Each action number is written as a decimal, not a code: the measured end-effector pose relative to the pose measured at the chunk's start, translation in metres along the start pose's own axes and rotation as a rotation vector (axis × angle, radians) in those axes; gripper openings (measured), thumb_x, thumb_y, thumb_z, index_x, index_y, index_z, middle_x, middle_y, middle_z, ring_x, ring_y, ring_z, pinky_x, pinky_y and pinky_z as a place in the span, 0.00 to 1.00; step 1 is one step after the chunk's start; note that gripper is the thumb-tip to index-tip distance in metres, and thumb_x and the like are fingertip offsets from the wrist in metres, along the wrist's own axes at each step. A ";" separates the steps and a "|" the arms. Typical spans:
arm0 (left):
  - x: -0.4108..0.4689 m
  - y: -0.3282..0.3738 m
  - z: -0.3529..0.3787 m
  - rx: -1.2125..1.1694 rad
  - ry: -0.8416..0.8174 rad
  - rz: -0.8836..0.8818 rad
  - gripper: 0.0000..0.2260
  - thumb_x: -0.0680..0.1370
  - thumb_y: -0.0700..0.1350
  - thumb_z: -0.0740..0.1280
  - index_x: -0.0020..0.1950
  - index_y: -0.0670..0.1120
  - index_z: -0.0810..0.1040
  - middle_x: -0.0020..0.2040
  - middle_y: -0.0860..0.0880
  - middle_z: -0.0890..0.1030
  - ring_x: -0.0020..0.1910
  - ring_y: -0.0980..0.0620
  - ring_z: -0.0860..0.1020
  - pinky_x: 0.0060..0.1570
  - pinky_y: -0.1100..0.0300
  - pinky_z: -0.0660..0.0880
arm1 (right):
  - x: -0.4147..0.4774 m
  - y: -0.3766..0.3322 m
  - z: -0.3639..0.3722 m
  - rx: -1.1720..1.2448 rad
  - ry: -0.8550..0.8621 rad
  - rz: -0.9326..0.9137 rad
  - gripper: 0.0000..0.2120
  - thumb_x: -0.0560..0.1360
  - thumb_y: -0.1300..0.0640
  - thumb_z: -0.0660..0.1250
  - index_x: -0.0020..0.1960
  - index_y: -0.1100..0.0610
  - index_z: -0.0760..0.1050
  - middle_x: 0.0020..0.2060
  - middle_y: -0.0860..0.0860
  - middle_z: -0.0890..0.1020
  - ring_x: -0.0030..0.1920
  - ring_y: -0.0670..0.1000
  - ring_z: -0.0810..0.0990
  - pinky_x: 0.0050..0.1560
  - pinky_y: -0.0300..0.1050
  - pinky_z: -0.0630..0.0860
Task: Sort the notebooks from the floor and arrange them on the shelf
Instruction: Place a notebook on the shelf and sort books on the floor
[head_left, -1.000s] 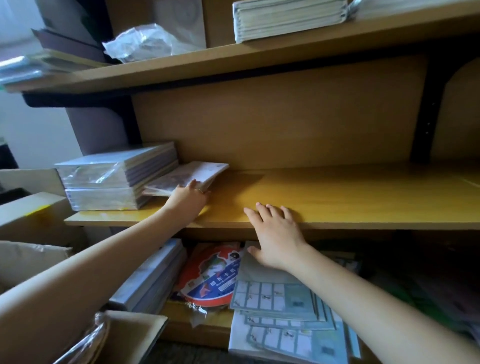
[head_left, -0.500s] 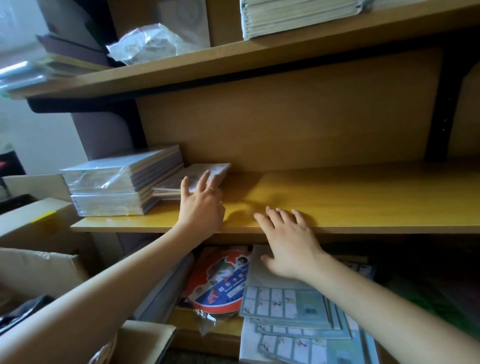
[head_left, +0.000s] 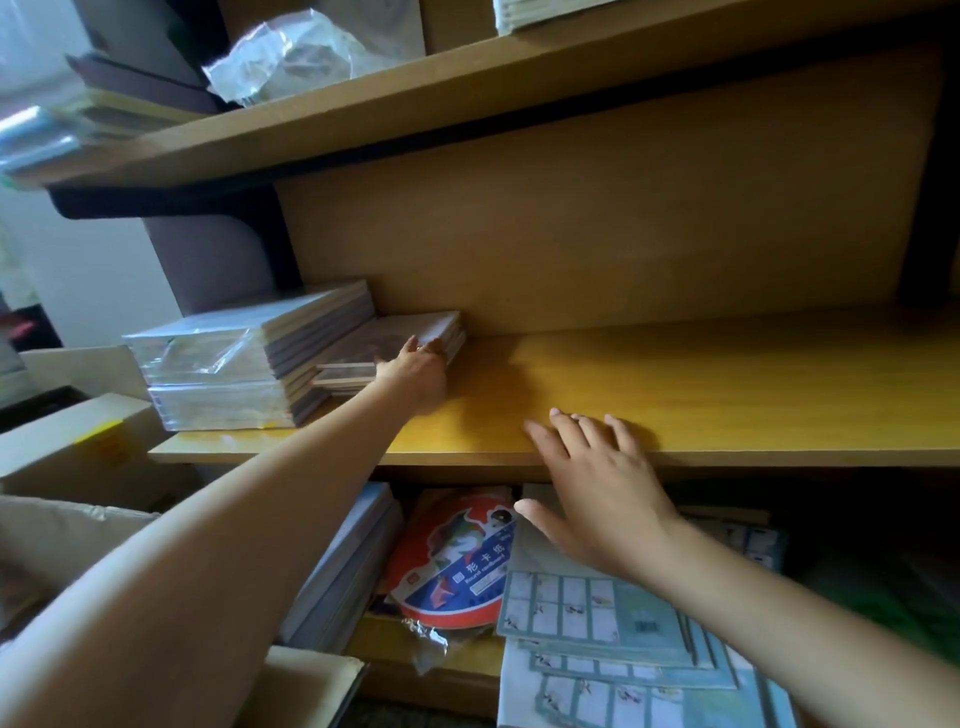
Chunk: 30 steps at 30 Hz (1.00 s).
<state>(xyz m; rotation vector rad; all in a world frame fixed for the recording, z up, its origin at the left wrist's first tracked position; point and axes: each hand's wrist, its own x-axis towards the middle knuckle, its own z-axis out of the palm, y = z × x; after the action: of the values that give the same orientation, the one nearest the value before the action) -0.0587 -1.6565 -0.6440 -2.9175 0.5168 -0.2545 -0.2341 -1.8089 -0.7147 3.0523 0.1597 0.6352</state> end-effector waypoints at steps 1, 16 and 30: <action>-0.004 0.007 0.004 0.053 0.038 -0.008 0.24 0.79 0.42 0.56 0.76 0.47 0.57 0.78 0.45 0.47 0.77 0.44 0.44 0.70 0.33 0.48 | -0.001 0.001 0.003 -0.016 0.045 -0.007 0.36 0.74 0.35 0.58 0.75 0.53 0.57 0.73 0.58 0.63 0.73 0.56 0.63 0.71 0.59 0.57; -0.226 0.123 0.163 -0.571 0.083 0.177 0.25 0.74 0.55 0.50 0.69 0.49 0.56 0.69 0.47 0.56 0.70 0.46 0.55 0.68 0.51 0.47 | -0.142 0.021 0.131 0.605 -0.204 -0.332 0.14 0.67 0.64 0.61 0.51 0.54 0.72 0.47 0.50 0.77 0.49 0.51 0.75 0.49 0.39 0.67; -0.317 0.096 0.263 -0.527 -0.957 -0.380 0.69 0.49 0.62 0.82 0.77 0.42 0.44 0.74 0.38 0.57 0.72 0.39 0.61 0.69 0.48 0.63 | -0.268 -0.046 0.171 1.252 -1.342 0.841 0.07 0.77 0.56 0.59 0.42 0.54 0.73 0.41 0.50 0.77 0.37 0.45 0.74 0.37 0.36 0.70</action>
<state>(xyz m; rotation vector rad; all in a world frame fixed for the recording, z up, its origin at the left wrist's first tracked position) -0.3315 -1.5986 -0.9617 -3.0762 -0.1598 1.3489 -0.4145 -1.7904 -0.9793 3.3983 -1.1166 -2.4016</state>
